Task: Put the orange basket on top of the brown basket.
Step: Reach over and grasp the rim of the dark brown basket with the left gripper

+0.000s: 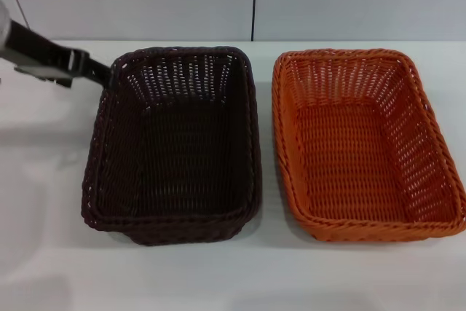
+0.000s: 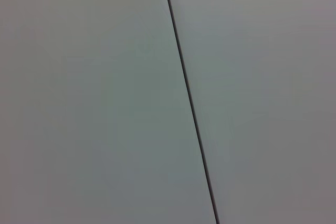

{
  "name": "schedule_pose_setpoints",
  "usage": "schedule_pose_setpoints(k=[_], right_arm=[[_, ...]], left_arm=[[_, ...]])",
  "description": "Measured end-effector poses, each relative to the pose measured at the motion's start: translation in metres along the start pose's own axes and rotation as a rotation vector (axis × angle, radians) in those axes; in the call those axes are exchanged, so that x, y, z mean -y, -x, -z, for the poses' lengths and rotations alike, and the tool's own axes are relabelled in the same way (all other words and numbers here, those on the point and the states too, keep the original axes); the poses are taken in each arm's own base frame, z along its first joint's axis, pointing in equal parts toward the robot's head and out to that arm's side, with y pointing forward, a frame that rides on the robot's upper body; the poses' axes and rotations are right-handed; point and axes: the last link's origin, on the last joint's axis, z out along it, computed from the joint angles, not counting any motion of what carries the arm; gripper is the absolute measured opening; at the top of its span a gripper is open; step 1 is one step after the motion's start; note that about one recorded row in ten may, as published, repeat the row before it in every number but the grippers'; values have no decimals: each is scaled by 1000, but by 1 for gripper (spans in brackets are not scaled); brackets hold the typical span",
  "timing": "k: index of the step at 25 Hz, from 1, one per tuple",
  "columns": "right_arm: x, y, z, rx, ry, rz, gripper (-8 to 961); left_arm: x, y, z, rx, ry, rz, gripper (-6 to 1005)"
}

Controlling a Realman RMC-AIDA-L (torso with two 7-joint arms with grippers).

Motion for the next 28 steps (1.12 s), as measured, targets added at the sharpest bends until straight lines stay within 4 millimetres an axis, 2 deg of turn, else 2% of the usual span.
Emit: schedule_pose_setpoints(k=[3, 15, 23, 28], right_arm=[[-1, -2, 1, -5, 0, -4, 564], [-2, -5, 3, -11, -8, -18, 559], [-4, -4, 2, -5, -5, -20, 555], [-4, -4, 3, -3, -7, -27, 553]], left_arm=[[-2, 4, -10, 15, -24, 6, 772], [-7, 14, -27, 29, -15, 62, 760], [0, 26, -45, 52, -14, 100, 752], [2, 29, -49, 55, -15, 104, 747]])
